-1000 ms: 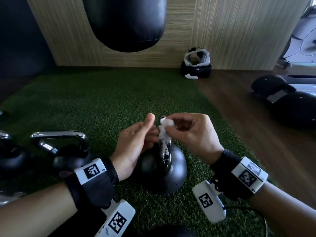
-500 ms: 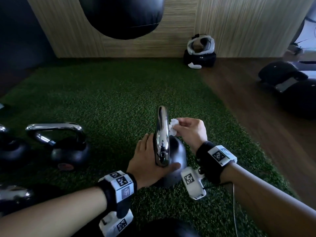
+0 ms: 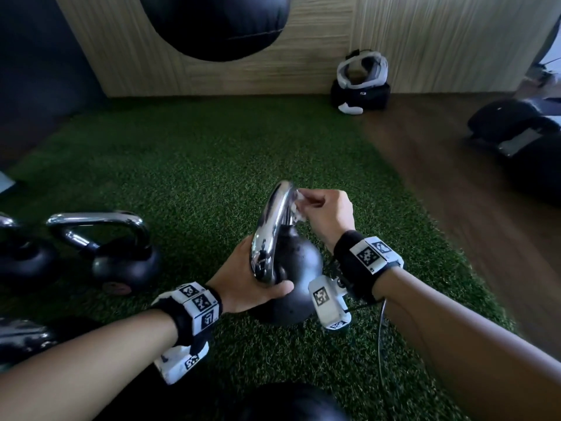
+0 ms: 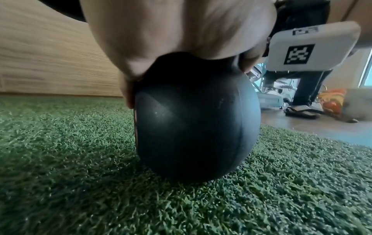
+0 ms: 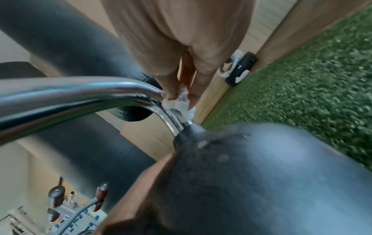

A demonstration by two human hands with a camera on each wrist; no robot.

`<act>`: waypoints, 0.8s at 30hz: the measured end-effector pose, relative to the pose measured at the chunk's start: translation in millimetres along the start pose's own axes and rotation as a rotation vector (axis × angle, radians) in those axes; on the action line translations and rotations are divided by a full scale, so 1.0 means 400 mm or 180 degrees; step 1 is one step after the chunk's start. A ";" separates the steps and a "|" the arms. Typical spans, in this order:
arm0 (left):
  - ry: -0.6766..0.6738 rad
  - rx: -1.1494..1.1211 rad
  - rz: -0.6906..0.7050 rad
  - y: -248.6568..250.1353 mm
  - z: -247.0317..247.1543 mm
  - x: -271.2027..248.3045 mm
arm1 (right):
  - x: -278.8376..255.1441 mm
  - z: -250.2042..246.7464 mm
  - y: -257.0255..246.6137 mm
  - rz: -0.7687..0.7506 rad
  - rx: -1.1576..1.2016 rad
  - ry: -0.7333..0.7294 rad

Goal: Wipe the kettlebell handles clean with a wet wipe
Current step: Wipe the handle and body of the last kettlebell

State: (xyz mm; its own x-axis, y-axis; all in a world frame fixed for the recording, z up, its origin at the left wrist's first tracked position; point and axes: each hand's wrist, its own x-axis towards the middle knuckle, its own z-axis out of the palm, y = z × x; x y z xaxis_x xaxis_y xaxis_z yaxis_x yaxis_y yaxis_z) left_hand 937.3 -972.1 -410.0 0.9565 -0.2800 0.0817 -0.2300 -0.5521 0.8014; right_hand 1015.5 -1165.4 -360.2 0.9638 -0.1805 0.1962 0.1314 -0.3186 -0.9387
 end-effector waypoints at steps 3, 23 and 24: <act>-0.0097 0.0025 -0.0072 -0.025 0.002 0.005 | -0.011 -0.013 -0.007 -0.0207 -0.0004 0.0118; -0.0374 0.0463 -0.0032 0.021 -0.031 -0.016 | -0.088 -0.054 -0.085 -0.2002 -0.0670 0.0192; -0.0326 0.0433 0.0001 0.020 -0.029 -0.015 | -0.115 -0.060 -0.084 -0.2176 -0.0683 0.0179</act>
State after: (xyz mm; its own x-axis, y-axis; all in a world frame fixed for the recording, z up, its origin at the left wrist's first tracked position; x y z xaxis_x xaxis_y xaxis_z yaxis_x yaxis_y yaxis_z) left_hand 931.7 -965.7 -397.0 0.9348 -0.3548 0.0156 -0.2591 -0.6513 0.7132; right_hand 961.2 -1168.6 -330.7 0.6680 0.0789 0.7400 0.6473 -0.5523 -0.5254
